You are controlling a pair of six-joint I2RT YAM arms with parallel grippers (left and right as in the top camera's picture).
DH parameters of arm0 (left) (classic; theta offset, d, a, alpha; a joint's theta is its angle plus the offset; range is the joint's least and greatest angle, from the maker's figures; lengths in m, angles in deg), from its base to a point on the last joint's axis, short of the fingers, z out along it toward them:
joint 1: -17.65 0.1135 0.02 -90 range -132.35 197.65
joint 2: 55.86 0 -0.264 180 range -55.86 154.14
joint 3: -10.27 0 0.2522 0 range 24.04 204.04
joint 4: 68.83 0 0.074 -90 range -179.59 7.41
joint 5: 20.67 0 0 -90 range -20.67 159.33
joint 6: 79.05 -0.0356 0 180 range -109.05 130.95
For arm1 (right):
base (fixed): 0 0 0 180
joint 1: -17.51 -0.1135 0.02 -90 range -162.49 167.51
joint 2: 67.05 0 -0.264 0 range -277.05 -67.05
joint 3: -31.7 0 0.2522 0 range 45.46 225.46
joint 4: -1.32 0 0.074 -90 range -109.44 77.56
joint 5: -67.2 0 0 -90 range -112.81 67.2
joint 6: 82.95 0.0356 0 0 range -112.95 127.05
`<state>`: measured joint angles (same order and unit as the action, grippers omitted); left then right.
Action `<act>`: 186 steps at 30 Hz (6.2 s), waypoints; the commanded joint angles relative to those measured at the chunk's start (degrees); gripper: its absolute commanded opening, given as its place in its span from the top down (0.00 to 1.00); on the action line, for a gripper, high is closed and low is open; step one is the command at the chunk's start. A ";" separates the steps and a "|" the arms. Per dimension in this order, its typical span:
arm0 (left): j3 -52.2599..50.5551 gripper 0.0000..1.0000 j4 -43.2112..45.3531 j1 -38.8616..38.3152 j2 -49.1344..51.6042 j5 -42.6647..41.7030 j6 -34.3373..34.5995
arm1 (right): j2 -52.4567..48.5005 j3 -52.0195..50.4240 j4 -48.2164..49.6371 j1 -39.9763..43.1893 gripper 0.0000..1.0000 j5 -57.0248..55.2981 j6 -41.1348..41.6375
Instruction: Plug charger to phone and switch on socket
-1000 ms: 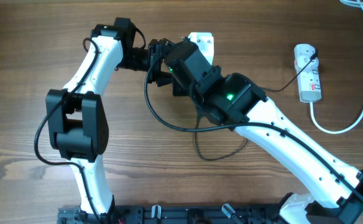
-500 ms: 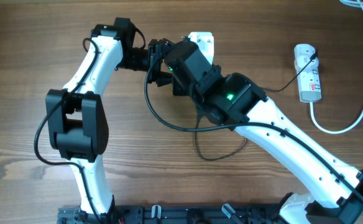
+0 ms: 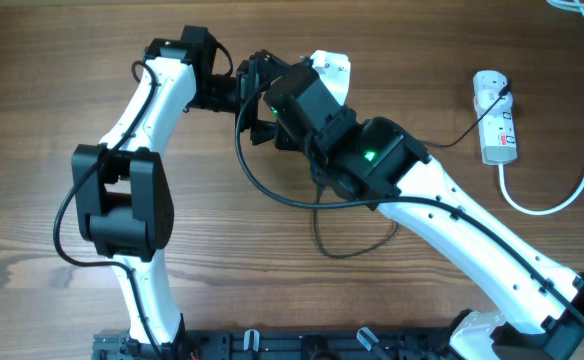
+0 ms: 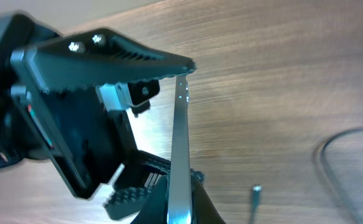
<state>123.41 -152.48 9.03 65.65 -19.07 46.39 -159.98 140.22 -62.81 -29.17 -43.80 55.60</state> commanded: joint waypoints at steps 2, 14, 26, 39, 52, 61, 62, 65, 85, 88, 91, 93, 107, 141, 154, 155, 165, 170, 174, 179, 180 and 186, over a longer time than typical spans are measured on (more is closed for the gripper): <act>0.07 0.00 0.26 -0.15 -2.12 1.44 -0.24 | 0.94 1.25 -0.13 2.47 0.95 -1.68 22.95; 0.07 0.34 0.22 -0.15 -2.12 2.54 0.22 | 1.64 1.25 -4.07 3.63 0.96 -0.52 66.58; 0.07 0.55 0.22 -0.15 -2.12 2.54 1.51 | 1.40 1.25 -3.28 3.56 0.96 4.44 70.14; 0.07 0.96 0.26 -0.15 -2.12 2.58 1.49 | 1.40 1.25 -3.26 3.58 0.55 6.64 68.98; 0.07 0.96 3.43 5.86 -2.12 41.42 0.79 | 8.28 1.25 -8.20 9.68 0.00 7.61 1.42; 0.07 0.96 5.40 6.51 -2.12 56.81 -9.31 | 2.14 -7.91 -11.17 12.04 0.00 16.68 -8.26; 0.07 0.96 5.33 6.51 -2.12 56.76 -10.93 | 1.22 -9.55 -9.20 12.04 0.00 19.80 -9.81; 0.07 0.96 5.73 7.08 -2.12 56.78 -14.64 | -1.03 -11.69 -7.02 12.04 0.10 25.53 -11.08; 0.07 0.96 2.97 19.28 -2.27 27.74 -32.44 | -23.50 -15.02 -1.11 11.39 0.34 26.84 0.04; 0.07 0.96 2.91 19.28 -2.27 30.58 -32.20 | -24.68 -15.02 -0.83 11.08 0.39 26.45 0.04; 0.07 0.96 2.62 19.28 -2.27 31.08 -32.00 | -25.55 -15.02 -0.81 10.56 0.43 25.31 1.95; 0.07 0.96 2.58 19.23 -2.27 31.30 -32.00 | -26.14 -15.02 -0.79 10.51 0.48 25.31 3.02; 0.07 0.96 2.36 19.23 -2.27 32.57 -32.00 | -26.18 -18.38 1.42 10.51 0.59 22.56 4.17; 0.07 0.96 2.19 19.23 -2.27 32.59 -32.02 | -26.25 -18.38 0.46 8.37 0.69 23.41 5.57; 0.07 0.96 1.92 19.23 -2.27 33.00 -32.02 | -26.25 -18.38 0.66 8.39 0.75 19.10 5.51; 0.07 0.96 1.92 19.23 -2.27 33.00 -32.02 | -26.25 -18.38 0.66 8.39 0.75 18.86 5.51; 0.07 0.96 1.88 19.23 -2.27 33.00 -32.02 | -26.25 -18.38 1.51 8.39 0.77 18.43 5.44; 0.07 0.96 1.88 19.23 -2.27 33.00 -32.02 | -26.25 -18.38 1.53 8.39 0.81 18.43 5.40; 0.07 0.96 1.88 19.23 -2.27 33.00 -32.02 | -26.25 -18.38 1.51 8.39 0.85 18.45 5.46; 0.07 0.96 1.90 19.23 -2.27 33.00 -32.02 | -26.25 -18.38 1.49 8.39 0.83 20.24 5.46; 0.07 0.96 1.90 19.23 -2.27 33.00 -32.02 | -26.25 -18.38 1.46 8.37 0.83 20.24 5.46; 0.07 0.96 1.88 19.23 -2.27 33.00 -32.00 | -26.25 -18.38 1.46 8.37 0.86 20.22 5.44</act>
<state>123.30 -150.51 28.27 65.52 15.10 15.49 -184.37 123.68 -61.94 -20.71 -23.08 60.41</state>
